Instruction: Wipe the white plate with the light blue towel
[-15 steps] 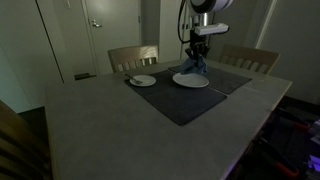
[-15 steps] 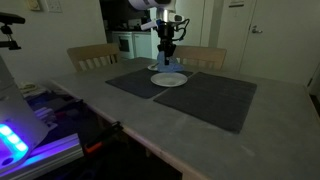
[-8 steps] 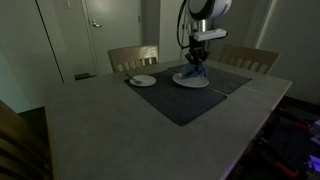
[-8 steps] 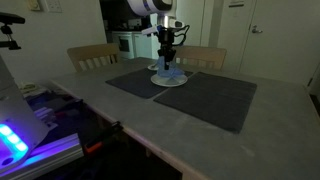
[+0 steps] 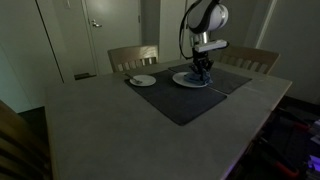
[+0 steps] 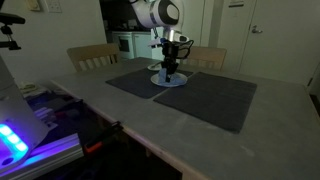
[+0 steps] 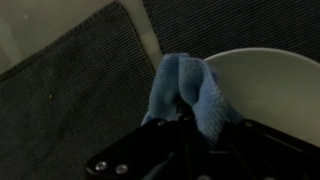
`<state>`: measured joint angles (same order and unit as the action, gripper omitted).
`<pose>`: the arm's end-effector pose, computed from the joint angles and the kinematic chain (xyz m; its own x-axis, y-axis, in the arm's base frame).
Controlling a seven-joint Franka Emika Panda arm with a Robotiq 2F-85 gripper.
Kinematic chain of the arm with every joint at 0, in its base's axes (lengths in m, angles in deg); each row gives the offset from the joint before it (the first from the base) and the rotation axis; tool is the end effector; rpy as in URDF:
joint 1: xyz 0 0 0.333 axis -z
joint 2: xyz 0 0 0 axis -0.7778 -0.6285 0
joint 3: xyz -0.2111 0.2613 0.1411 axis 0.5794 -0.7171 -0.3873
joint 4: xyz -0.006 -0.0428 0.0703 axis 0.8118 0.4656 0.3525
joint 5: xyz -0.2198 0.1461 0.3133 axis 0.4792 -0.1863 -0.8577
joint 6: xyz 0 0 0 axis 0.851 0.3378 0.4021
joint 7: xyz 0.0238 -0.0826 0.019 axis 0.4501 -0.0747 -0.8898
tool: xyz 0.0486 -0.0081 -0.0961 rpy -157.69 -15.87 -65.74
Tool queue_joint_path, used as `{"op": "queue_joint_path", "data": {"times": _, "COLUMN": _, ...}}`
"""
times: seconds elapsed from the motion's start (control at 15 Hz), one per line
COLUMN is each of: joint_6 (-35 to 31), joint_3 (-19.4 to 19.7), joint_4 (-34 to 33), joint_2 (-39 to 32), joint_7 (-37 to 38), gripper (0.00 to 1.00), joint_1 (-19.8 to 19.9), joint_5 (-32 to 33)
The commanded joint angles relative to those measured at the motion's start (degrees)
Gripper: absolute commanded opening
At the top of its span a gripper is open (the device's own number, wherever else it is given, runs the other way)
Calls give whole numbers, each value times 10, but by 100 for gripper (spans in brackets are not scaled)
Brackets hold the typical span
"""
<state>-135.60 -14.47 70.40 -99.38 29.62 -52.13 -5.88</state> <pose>0.6155 -0.0732 0.1939 0.8711 -0.4406 -0.2168 -0.4057 -0.8946 0.1875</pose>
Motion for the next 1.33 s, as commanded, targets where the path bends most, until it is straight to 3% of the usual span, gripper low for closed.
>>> {"op": "queue_joint_path", "data": {"times": 0.0, "joint_6": 86, "joint_3": -22, "joint_4": -43, "joint_2": -25, "joint_7": -23, "gripper": 2, "joint_1": 28, "joint_5": -58}}
{"op": "queue_joint_path", "data": {"times": 0.47, "joint_6": 176, "joint_3": -38, "joint_4": -78, "joint_2": -41, "joint_7": -58, "gripper": 2, "joint_1": 44, "joint_5": -121}}
{"op": "queue_joint_path", "data": {"times": 0.87, "joint_6": 104, "joint_3": -49, "joint_4": -101, "joint_2": -83, "joint_7": -63, "gripper": 2, "joint_1": 40, "joint_5": -147}}
{"op": "queue_joint_path", "data": {"times": 1.27, "joint_6": 81, "joint_3": -57, "joint_4": -123, "joint_2": -97, "joint_7": -73, "gripper": 2, "joint_1": 44, "joint_5": -173}}
